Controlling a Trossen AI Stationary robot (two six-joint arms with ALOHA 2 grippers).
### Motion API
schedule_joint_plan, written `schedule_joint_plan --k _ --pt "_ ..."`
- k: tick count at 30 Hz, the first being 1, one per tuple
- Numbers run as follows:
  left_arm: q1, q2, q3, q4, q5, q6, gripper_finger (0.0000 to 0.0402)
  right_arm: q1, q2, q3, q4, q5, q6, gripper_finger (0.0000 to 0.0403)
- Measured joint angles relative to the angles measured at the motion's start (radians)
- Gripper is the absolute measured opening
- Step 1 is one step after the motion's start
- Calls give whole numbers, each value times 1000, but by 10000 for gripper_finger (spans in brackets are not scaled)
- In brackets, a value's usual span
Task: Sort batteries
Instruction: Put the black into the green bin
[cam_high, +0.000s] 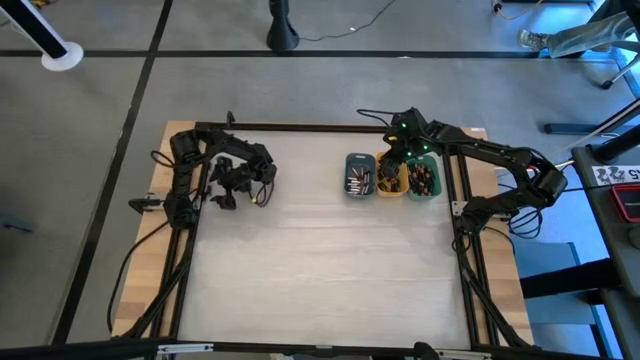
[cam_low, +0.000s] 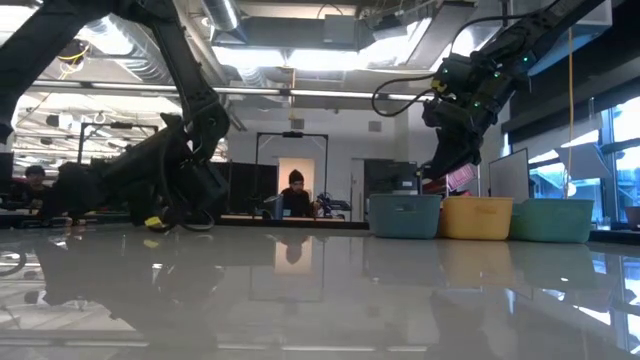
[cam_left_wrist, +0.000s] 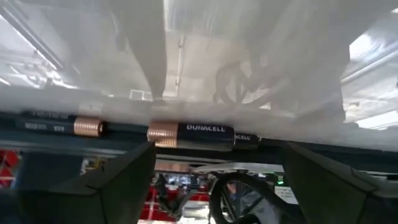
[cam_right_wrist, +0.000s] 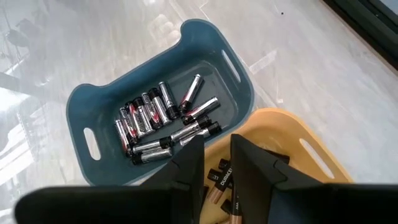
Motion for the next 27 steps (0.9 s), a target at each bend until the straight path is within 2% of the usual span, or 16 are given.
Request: schedule_joint_plan --k 8,16,27 --pt "43 0 0 44 -6 24 336 0 0 0 0 0 0 81" --pt "72 0 0 44 -74 16 336 0 0 0 -1 0 0 81" --pt "82 -1 0 48 -70 24 336 0 0 0 -1 0 0 81"
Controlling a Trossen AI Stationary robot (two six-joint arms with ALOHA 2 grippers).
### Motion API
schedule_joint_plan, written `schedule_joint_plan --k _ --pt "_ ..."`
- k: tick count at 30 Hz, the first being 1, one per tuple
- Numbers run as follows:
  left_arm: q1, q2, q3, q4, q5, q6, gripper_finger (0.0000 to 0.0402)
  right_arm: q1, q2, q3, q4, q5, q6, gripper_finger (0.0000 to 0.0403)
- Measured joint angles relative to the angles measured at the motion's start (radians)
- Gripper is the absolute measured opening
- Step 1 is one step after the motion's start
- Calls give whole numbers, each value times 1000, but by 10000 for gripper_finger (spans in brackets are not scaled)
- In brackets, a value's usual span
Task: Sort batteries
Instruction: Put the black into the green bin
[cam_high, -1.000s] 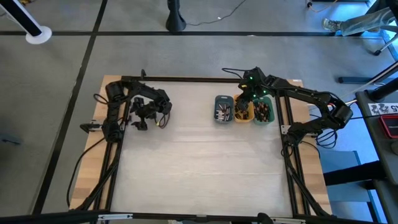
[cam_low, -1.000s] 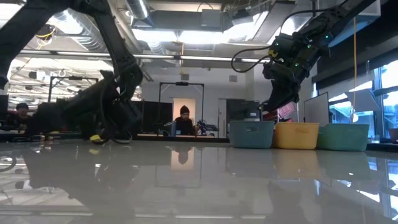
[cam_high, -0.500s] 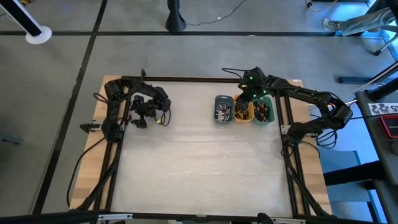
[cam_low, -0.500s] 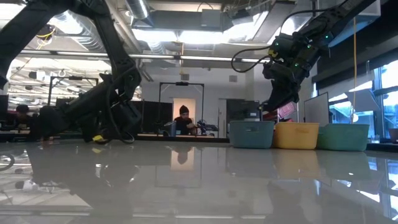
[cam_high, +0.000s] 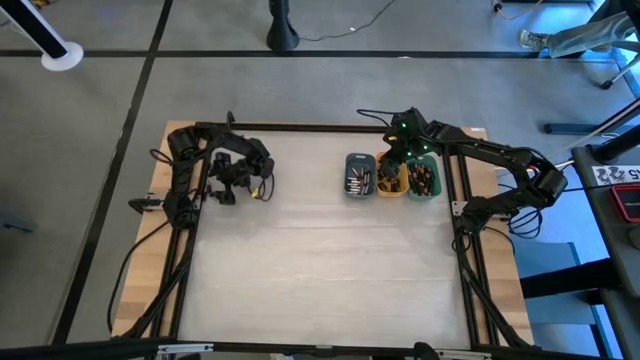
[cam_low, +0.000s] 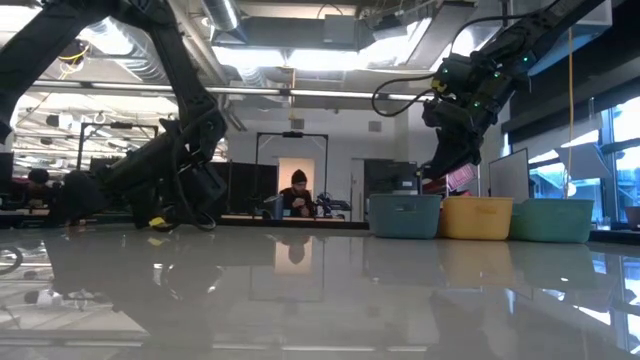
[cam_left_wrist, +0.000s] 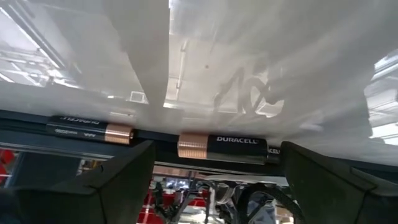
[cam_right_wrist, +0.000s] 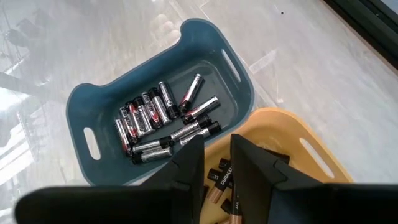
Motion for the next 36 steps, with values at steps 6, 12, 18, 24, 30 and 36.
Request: schedule_joint_plan --k 6,12,18,24,30,36 --pt "42 0 0 -1 18 -4 336 0 0 0 -1 0 0 81" --pt "57 0 0 -2 20 4 336 0 0 0 -9 0 0 81" --pt "57 0 0 -6 23 13 336 0 0 0 -10 0 0 81" --pt "48 -3 -24 4 105 44 336 0 0 0 -36 0 -15 81" --pt "48 -6 -59 19 90 46 336 0 0 0 -48 0 -27 81" --pt "42 -5 -61 33 88 46 336 0 0 0 -48 0 -27 81"
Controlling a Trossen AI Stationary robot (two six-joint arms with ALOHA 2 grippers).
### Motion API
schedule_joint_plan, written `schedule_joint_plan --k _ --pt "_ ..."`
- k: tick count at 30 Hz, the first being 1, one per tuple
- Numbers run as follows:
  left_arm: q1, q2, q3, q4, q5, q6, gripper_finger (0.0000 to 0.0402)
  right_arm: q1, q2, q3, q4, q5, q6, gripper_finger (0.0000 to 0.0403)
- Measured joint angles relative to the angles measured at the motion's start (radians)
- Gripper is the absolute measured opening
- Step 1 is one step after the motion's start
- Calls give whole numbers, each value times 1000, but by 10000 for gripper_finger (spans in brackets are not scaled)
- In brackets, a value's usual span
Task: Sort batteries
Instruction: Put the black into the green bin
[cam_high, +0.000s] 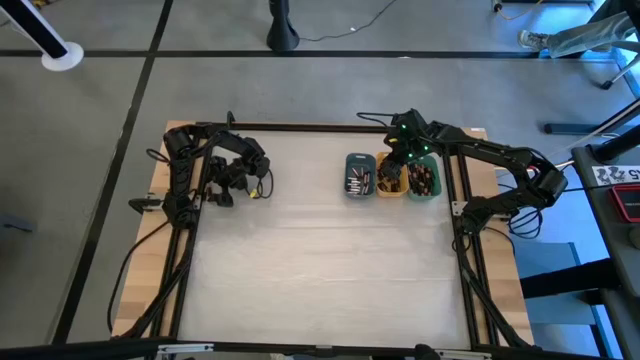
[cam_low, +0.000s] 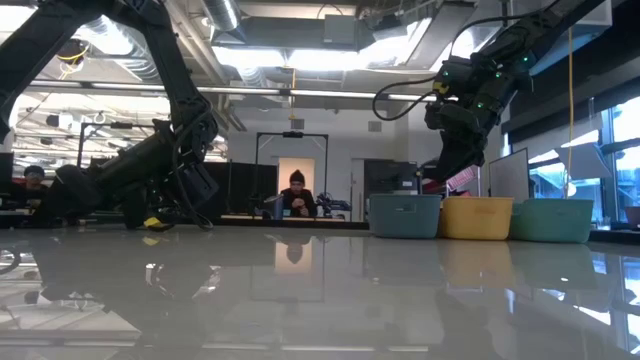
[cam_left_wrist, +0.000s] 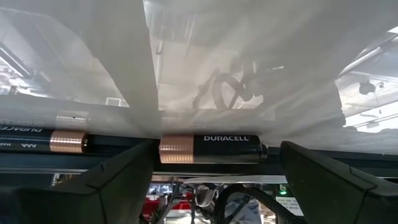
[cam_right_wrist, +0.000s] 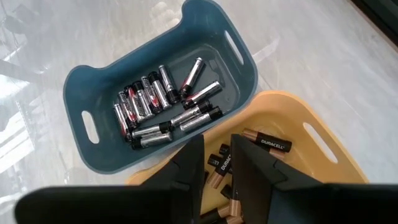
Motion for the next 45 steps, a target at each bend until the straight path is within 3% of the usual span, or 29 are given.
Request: schedule_joint_plan --k 5,25,45 --pt "-3 1 -2 6 -6 2 330 0 0 0 -2 0 0 81" --pt "-3 3 -3 9 -18 -8 234 0 0 0 -5 0 0 81" --pt "-6 -6 -1 -5 -18 -11 228 0 0 0 -5 0 1 81"
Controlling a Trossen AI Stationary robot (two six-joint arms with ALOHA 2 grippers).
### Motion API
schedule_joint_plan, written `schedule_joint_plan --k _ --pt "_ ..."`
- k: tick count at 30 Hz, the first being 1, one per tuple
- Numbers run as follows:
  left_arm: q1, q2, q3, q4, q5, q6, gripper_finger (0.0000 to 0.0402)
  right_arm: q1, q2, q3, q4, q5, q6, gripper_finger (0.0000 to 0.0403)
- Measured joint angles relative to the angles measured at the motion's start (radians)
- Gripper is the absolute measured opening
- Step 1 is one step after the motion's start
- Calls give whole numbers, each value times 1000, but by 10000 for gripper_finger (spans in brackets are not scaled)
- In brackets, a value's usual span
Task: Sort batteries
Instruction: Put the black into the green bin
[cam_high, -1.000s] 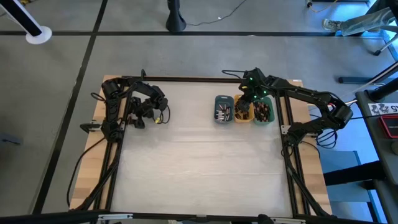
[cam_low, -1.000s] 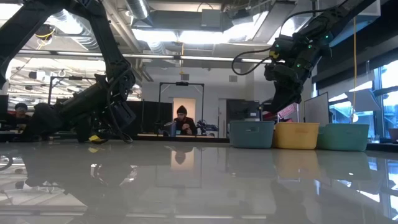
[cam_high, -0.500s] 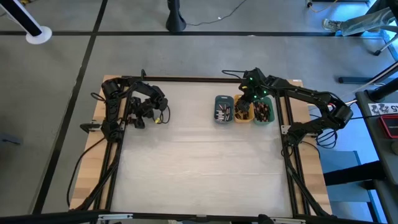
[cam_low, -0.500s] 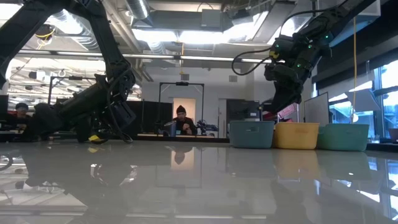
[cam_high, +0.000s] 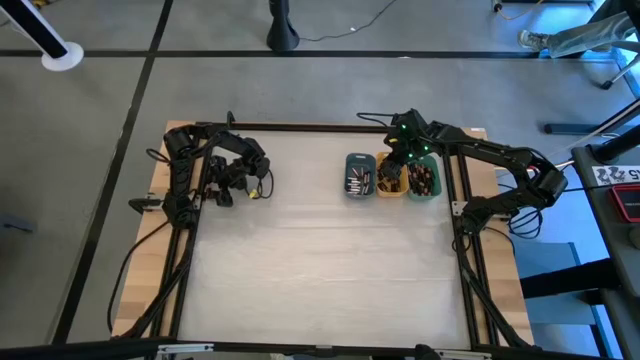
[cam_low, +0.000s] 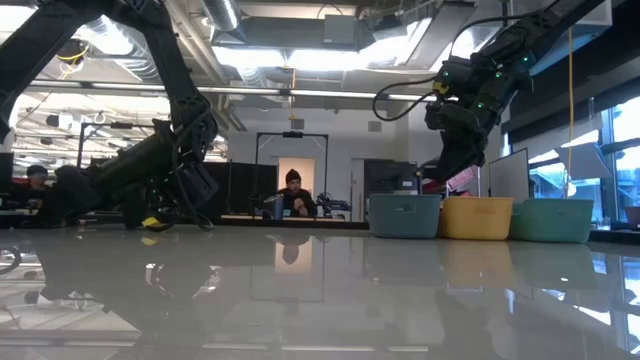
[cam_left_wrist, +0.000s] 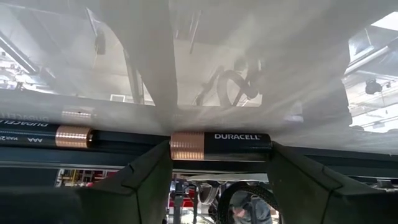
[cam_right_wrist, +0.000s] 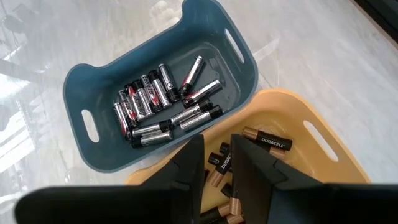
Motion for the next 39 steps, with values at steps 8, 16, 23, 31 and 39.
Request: schedule_joint_plan --k 8,16,23,31,39 --pt "-22 -46 7 2 22 2 228 0 0 0 2 0 0 81" --pt "-40 -84 41 -4 91 -36 228 0 0 0 2 0 0 81" --pt "-55 -157 55 -8 156 -50 228 0 0 0 6 -3 0 81" --pt "-55 -283 55 37 321 -79 227 0 0 0 56 -67 1 81" --pt "-60 -387 57 265 593 -200 227 0 0 0 63 -97 1 81"
